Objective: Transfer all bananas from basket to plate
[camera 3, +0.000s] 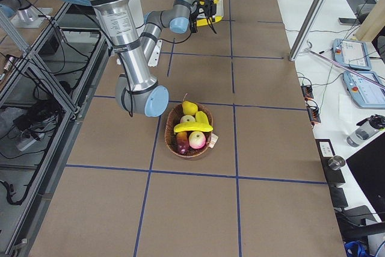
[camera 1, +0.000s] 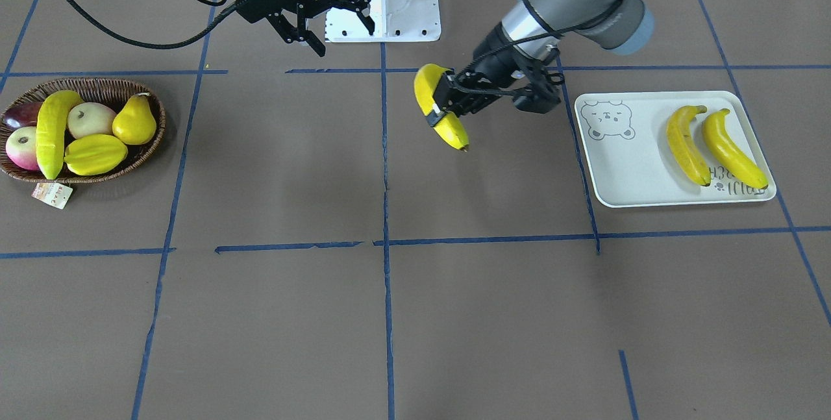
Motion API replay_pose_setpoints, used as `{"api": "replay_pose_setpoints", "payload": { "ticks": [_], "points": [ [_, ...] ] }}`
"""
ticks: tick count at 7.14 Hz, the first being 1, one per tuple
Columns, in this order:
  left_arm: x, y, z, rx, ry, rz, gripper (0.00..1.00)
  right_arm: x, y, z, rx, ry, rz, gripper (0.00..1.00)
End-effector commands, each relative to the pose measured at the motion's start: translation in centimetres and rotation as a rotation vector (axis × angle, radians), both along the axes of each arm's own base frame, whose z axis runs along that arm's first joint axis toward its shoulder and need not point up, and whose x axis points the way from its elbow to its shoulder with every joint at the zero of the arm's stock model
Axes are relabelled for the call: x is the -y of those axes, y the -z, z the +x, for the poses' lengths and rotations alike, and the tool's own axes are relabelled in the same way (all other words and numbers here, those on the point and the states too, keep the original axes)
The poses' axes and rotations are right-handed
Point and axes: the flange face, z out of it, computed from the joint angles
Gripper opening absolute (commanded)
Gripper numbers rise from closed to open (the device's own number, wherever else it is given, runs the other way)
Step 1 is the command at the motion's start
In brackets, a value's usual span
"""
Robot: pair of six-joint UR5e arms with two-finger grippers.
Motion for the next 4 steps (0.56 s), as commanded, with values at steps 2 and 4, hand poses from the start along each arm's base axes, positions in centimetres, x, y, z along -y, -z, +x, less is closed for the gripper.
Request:
{"api": "replay_pose_setpoints", "payload": {
  "ticks": [2,4],
  "points": [
    [-0.6,-17.9,-10.1,0.353,-0.081,0.039,0.0,2.6,-4.8,3.4,-0.075,-0.073,-0.049,1.0],
    [-1.9,-22.1,-11.6,0.409,-0.093,-0.007,0.0,3.7,-7.2,4.7,-0.116,-0.098,-0.067,1.0]
  ]
}}
